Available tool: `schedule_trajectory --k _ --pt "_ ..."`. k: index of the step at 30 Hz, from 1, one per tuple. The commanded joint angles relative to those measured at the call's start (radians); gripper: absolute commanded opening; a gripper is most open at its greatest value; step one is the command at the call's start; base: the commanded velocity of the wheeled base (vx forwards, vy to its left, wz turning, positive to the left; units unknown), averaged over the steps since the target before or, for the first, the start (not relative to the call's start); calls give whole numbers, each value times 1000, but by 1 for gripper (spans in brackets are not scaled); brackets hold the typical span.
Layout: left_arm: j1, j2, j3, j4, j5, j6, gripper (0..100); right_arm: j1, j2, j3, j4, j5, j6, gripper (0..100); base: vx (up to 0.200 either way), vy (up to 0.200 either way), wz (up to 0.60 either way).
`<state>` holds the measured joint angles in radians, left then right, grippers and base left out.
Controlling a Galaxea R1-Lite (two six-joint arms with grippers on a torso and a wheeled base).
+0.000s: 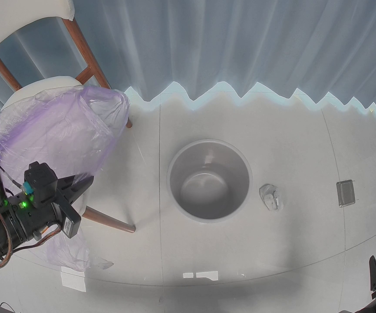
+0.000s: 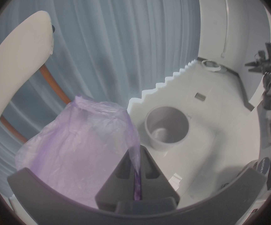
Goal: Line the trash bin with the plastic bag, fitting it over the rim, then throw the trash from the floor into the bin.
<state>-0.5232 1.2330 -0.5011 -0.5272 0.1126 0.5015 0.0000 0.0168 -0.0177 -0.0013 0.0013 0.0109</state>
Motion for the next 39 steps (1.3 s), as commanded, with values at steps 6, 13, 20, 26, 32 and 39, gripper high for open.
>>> schedule_trajectory --k 6,13,20,26,32,39 --pt "32 -23 22 9 -200 -129 0 0 -17 16 0 0 0 100 0 0 0" --pt "40 -52 98 4 -271 -169 0 0 -17 16 0 0 0 100 0 0 0" --pt "22 -27 1 -2 -312 -293 0 0 -17 16 0 0 0 100 0 0 0" --pt "20 -32 -5 -4 -438 -325 0 0 -17 16 0 0 0 100 0 0 0" --pt "-26 -32 -1 0 -465 -374 0 0 -17 16 0 0 0 100 0 0 0" --pt "-26 -29 -1 -4 -530 -465 0 0 -17 16 0 0 0 100 0 0 0"
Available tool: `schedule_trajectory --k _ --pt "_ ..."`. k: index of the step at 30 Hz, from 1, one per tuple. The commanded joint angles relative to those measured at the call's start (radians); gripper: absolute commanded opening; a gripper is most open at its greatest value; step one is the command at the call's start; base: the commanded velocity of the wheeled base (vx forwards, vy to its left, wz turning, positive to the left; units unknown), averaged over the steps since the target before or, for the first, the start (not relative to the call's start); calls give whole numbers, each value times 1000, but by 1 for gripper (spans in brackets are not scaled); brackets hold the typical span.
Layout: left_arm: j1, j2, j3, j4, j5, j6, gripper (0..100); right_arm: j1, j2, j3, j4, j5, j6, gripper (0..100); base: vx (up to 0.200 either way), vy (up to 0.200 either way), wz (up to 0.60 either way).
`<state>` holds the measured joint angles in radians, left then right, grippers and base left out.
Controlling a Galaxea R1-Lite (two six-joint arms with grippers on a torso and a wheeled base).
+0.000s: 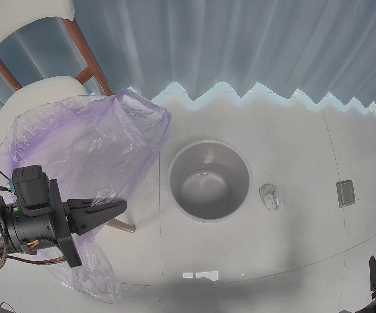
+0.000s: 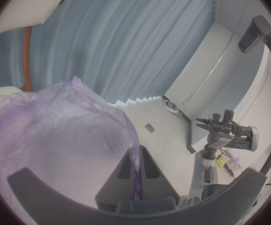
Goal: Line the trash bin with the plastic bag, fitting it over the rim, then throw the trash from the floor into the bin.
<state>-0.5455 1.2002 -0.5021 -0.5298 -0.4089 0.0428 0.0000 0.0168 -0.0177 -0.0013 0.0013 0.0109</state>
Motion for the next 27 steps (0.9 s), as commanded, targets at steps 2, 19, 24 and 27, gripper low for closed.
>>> schedule_trajectory --k 2,19,24,27 --pt "-4 4 8 -1 -14 -7 0 0 -17 16 0 0 0 100 0 0 0" --pt "-117 53 -46 -36 -14 -144 0 0 -17 16 0 0 0 100 0 0 0" --pt "-134 119 -81 -108 -14 -205 0 0 -17 16 0 0 0 100 0 0 0" --pt "-134 173 -98 -176 -14 -212 0 0 -17 16 0 0 0 100 0 0 0"
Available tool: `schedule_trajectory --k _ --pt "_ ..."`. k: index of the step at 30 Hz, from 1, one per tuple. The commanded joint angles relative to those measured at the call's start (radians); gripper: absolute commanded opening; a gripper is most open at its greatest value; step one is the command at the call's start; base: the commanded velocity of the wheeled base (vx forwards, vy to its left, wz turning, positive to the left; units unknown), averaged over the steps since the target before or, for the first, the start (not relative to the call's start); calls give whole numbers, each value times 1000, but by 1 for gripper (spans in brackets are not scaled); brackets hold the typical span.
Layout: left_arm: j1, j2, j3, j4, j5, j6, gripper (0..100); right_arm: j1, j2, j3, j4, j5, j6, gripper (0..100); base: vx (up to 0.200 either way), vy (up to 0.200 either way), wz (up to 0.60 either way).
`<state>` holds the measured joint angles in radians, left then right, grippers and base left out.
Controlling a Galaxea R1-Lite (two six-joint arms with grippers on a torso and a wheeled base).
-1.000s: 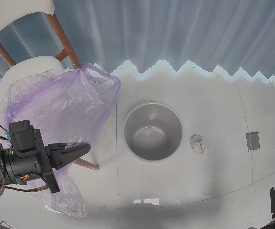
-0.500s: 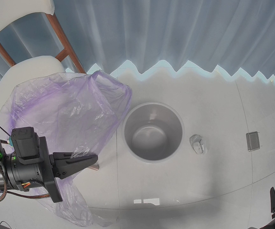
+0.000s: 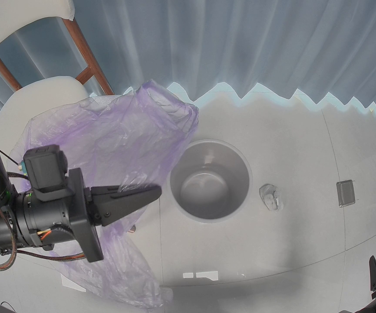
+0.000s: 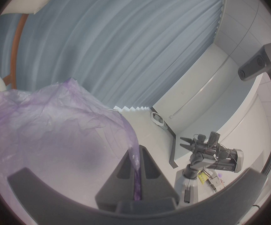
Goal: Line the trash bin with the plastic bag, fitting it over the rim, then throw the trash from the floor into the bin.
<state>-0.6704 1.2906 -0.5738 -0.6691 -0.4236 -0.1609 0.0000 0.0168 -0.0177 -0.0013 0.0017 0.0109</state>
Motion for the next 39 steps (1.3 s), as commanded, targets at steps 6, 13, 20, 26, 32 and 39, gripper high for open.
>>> schedule_trajectory --k 6,13,20,26,32,39 --pt "-15 125 -32 -115 -1 -8 0 0 -17 16 0 0 0 100 0 0 0" --pt "-34 122 -51 -133 -1 -59 0 0 -17 16 0 0 0 100 0 0 0" --pt "-44 148 -75 -133 -1 -60 0 0 -17 16 1 1 -3 100 0 0 0" --pt "-55 202 -112 -139 -49 -62 0 0 -17 16 0 1 -2 100 0 0 0" --pt "-60 269 -185 -141 -58 -63 0 0 -17 16 0 1 -2 100 0 0 0" --pt "-77 348 -242 -153 -66 -62 0 0 -17 16 0 1 -2 100 0 0 0"
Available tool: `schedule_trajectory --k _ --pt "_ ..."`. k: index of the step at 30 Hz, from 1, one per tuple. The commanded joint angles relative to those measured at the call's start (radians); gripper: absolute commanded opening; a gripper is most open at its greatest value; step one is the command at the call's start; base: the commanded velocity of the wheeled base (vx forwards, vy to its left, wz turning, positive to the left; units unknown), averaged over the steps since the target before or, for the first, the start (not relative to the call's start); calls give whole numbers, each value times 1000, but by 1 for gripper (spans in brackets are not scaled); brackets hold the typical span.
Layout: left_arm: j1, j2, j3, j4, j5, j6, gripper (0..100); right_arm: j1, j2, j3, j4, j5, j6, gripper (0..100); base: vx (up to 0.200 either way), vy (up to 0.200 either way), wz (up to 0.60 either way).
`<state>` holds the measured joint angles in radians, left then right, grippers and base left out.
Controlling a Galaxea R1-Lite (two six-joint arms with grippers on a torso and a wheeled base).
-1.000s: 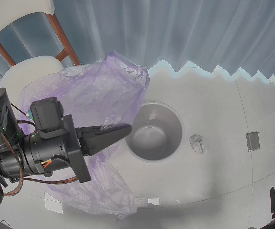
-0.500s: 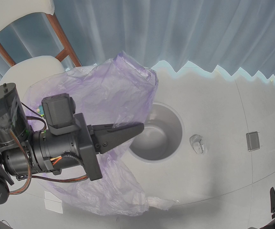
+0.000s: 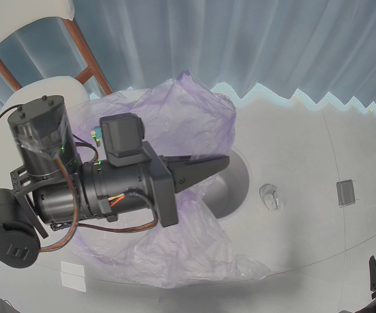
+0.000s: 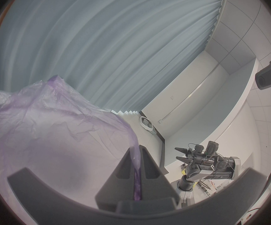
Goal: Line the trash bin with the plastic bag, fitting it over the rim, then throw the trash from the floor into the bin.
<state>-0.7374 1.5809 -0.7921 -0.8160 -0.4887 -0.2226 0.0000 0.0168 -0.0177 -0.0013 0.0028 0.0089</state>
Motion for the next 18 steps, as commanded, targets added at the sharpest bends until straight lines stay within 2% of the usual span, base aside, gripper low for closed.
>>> schedule_trajectory --k 1,9,14,18 --pt "-11 76 -36 -19 -1 2 0 0 -17 16 0 0 0 100 0 0 0" --pt "-17 133 -108 -26 -4 2 0 0 -17 16 0 0 0 100 0 0 0" --pt "-17 136 -124 -25 -53 0 0 0 -17 16 0 0 0 100 0 0 0" --pt "-14 153 -148 -26 -56 0 0 0 -17 16 0 0 0 100 0 0 0"
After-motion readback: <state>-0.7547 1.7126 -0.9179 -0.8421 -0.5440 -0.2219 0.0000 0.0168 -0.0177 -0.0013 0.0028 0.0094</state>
